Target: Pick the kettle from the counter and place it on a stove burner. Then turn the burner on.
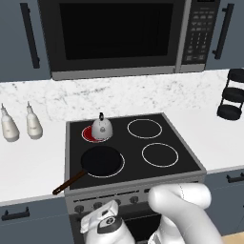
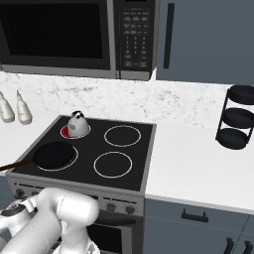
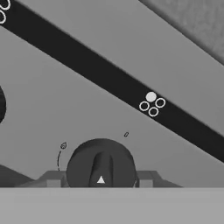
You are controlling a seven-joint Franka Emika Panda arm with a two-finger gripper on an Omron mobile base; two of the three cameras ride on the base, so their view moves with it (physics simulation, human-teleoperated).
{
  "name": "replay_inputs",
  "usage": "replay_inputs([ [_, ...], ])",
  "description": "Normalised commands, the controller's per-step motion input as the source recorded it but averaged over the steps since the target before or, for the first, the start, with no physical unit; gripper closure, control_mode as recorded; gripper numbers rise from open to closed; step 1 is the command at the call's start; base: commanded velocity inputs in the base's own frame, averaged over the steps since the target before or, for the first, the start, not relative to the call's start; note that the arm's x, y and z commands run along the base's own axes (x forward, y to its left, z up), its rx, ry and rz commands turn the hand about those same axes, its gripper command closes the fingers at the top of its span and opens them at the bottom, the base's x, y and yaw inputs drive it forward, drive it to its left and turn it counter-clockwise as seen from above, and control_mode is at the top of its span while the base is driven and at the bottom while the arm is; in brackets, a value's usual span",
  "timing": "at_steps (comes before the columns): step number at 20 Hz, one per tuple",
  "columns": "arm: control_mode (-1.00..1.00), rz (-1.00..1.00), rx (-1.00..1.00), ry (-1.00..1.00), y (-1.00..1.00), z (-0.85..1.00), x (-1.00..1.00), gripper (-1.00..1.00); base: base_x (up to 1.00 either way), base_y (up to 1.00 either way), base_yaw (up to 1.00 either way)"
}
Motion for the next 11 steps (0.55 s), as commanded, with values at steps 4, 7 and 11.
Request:
replay_inputs([
  [4, -1.0, 0.0, -0.18, -0.01, 0.0, 0.0, 0.0, 1.0, 0.0, 0.0, 0.0],
  [7, -1.0, 0.0, -0.18, -0.01, 0.0, 0.0, 0.0, 1.0, 0.0, 0.0, 0.0],
  [11, -1.0, 0.0, -0.18, -0.02, 0.0, 0.0, 0.0, 1.0, 0.0, 0.0, 0.0],
])
